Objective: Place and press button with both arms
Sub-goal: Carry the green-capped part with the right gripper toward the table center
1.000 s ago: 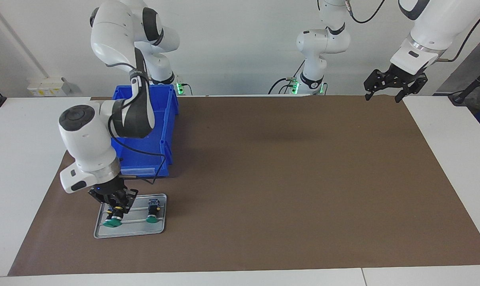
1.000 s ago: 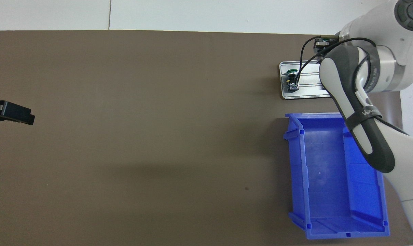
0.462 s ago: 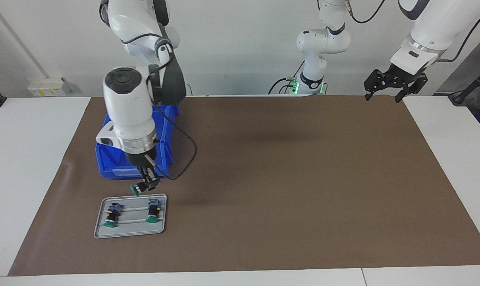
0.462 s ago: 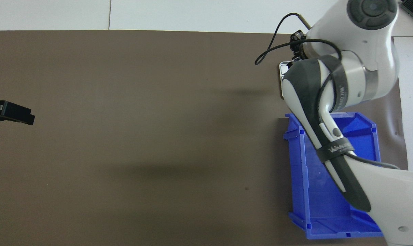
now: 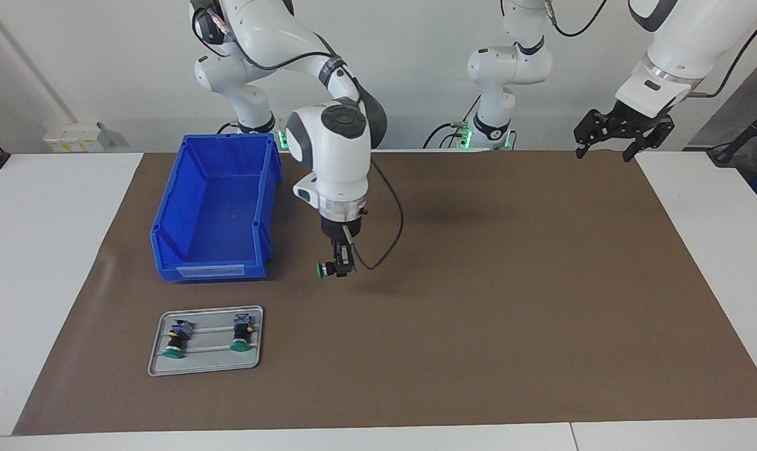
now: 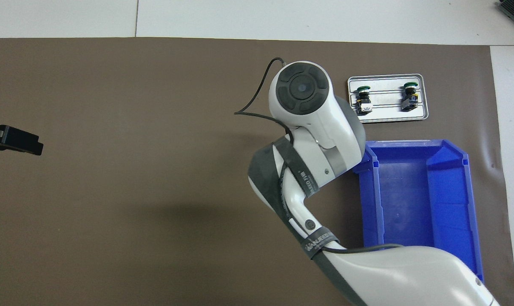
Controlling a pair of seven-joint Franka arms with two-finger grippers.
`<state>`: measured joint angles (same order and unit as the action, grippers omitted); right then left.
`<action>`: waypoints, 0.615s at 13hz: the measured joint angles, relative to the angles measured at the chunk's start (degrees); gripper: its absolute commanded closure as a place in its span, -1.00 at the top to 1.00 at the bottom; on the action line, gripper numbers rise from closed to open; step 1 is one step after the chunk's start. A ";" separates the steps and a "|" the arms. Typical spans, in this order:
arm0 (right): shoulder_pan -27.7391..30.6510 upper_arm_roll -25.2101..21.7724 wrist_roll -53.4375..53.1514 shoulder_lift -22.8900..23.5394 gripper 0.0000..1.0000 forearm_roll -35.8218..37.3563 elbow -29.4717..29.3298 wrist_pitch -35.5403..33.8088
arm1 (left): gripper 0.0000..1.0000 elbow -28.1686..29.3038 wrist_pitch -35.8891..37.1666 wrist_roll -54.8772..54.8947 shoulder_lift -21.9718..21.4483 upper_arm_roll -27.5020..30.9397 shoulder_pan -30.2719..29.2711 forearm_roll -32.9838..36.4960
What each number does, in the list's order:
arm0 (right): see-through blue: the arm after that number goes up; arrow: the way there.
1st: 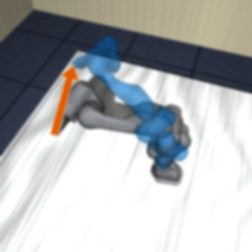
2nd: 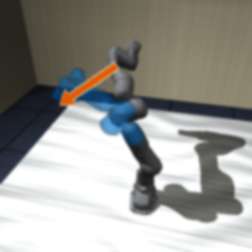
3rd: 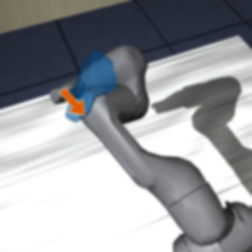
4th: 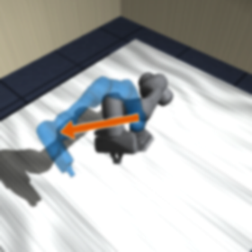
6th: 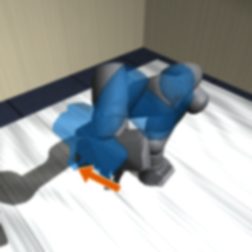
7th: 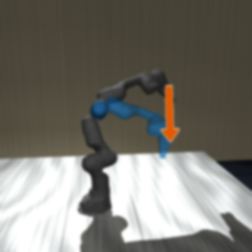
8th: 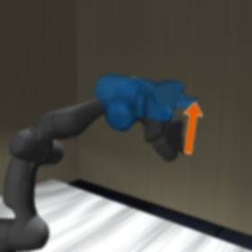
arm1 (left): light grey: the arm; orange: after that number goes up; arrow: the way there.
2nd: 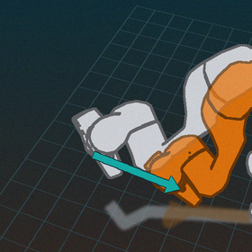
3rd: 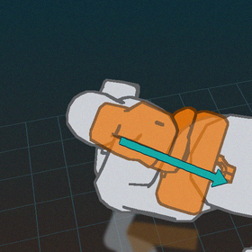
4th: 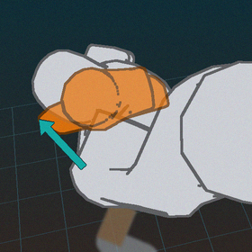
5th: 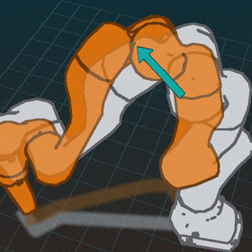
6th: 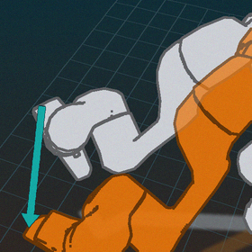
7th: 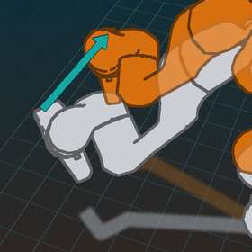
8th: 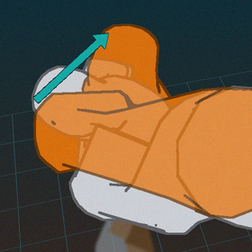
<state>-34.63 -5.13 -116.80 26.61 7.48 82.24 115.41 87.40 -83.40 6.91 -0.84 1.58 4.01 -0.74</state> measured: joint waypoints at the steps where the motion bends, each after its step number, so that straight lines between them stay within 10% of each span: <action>1: -3.14 0.05 -3.97 1.08 -1.00 1.51 0.41 0.01 | 1.00 0.00 0.00 0.00 0.00 0.00 0.00 0.00; 8: -12.91 0.00 -19.81 9.48 -1.00 7.15 0.23 7.43 | 1.00 0.00 0.00 0.00 0.00 0.00 0.00 0.00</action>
<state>-47.54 -5.13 -136.61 36.09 14.63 82.47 122.84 87.40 -83.40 6.91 -0.84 1.58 4.01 -0.74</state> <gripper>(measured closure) 0.674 0.000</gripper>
